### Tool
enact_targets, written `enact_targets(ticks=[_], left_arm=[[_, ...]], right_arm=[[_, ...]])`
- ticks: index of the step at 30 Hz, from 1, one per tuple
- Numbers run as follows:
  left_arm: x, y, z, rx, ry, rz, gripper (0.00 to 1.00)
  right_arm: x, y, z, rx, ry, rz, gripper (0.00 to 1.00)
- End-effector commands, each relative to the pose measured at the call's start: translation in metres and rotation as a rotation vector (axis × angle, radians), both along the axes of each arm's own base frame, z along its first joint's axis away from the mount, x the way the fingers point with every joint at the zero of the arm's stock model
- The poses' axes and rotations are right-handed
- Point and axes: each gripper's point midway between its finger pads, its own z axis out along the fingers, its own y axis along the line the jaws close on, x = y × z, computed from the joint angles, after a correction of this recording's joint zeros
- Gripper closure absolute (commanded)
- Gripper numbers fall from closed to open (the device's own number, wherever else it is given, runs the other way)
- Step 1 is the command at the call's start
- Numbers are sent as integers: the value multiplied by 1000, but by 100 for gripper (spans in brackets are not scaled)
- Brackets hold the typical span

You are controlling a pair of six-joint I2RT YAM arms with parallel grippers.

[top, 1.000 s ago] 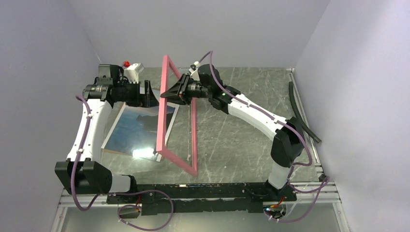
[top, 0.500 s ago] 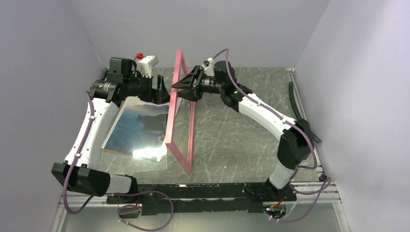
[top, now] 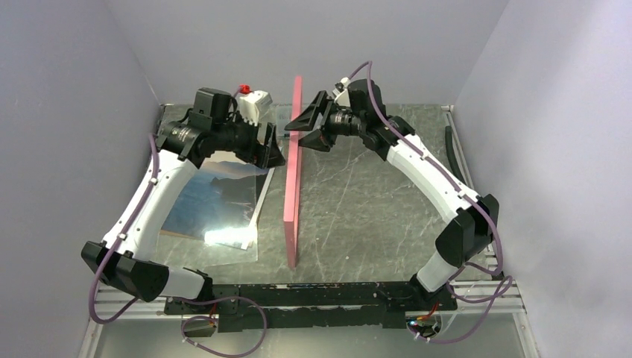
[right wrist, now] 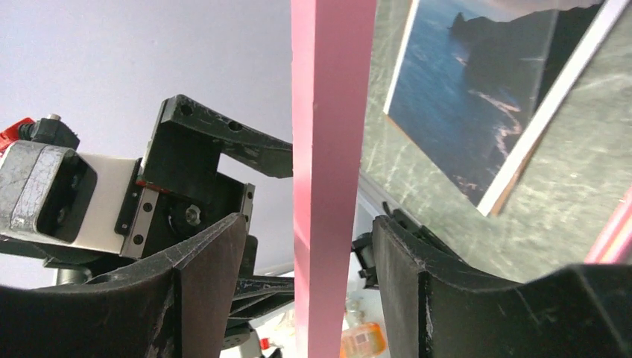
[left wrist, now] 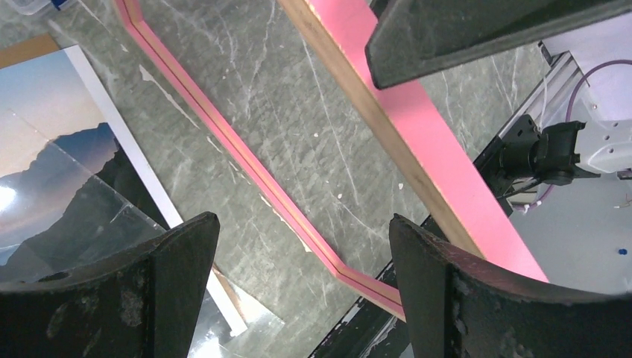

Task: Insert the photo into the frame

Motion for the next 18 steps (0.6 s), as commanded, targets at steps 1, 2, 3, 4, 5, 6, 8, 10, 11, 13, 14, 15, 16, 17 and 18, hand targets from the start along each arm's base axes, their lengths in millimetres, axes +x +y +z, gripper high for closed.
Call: enact_targets(ticks=[1,2,3,4,5,6,8,10,11,13,14,15,16,17,18], left_arm=[[-4,-13,11,0,-40,-36,10],[-4,-16,11,3,-44,-46,10],[-4,-18,11,4,-49,-53,10],[-4,-20,11,5,-51,-57,10],[-4,-21,10,7,-54,-61,10],[-4,-22,9,10,-55,-63,10],[-2,-22,5,21,-56,-60,10],[0,-20,0,37,-53,-54,10],[1,-18,-5,47,-49,-45,10],[1,-16,-14,65,-37,-39,11],[1,-14,-20,75,-29,-36,10],[1,-12,-26,90,-22,-30,10],[2,-10,-34,107,-15,-25,10],[2,-8,-40,123,-11,-23,10],[3,-6,-47,138,-5,-17,10]], right_arm=[[-8,-30,8,-137,-65,-40,33],[-7,-35,7,-158,-66,-49,33],[-8,-39,6,-175,-67,-54,33],[-8,-43,4,-198,-71,-59,33],[-8,-47,2,-224,-73,-64,33],[-8,-52,1,-247,-74,-70,33],[-8,-59,1,-272,-77,-74,33],[-9,-68,0,-287,-72,-79,34],[-9,-74,-1,-299,-65,-88,35],[-8,-88,0,-329,-72,-114,35],[-9,-94,0,-350,-73,-126,36],[-9,-101,-1,-371,-75,-139,36],[-11,-107,-1,-388,-76,-147,38],[-11,-113,-3,-410,-77,-154,40],[-13,-118,-4,-432,-77,-160,42]])
